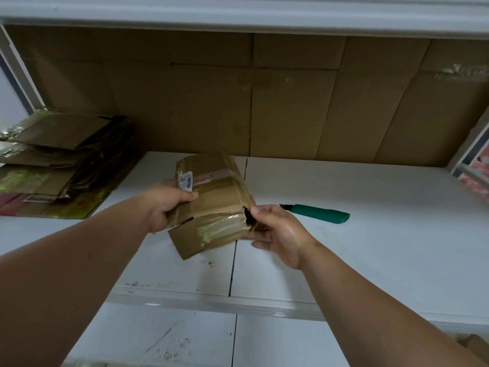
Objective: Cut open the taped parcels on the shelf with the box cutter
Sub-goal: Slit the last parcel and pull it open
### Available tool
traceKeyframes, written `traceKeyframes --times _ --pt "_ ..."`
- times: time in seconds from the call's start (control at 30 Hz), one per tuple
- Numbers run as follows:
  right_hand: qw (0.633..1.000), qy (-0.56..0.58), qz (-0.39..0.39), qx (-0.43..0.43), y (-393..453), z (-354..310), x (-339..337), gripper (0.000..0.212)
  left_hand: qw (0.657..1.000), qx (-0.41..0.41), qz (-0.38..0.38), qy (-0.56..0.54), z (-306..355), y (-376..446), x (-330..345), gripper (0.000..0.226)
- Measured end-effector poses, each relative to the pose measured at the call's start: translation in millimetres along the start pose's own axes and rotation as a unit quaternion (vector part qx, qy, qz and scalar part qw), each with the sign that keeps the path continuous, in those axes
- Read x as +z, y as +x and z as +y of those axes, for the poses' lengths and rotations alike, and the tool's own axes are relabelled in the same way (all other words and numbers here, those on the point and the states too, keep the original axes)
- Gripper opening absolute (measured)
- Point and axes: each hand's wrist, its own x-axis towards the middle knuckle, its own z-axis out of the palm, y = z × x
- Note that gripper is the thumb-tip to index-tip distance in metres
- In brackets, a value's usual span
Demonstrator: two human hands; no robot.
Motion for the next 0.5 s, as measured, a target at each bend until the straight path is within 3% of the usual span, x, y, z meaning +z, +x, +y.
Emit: traceKeyframes --times 0.17,0.27,0.4,0.5 --pt "0.991 -0.125 -0.045 -0.025 -1 5 -1 0.083 0.997 -0.033 -0.031 0.063 -2 1 -14 0.049" --pt "0.956 -0.278 -0.073 -0.064 2 5 5 0.103 0.995 -0.034 -0.037 0.087 -4 2 -17 0.059" --pt "0.890 -0.433 -0.034 -0.141 7 2 13 0.094 0.988 -0.012 -0.022 0.150 -10 4 -21 0.063" --pt "0.877 -0.439 0.014 -0.193 7 0 16 0.084 0.985 0.003 -0.009 0.171 -12 4 -24 0.062"
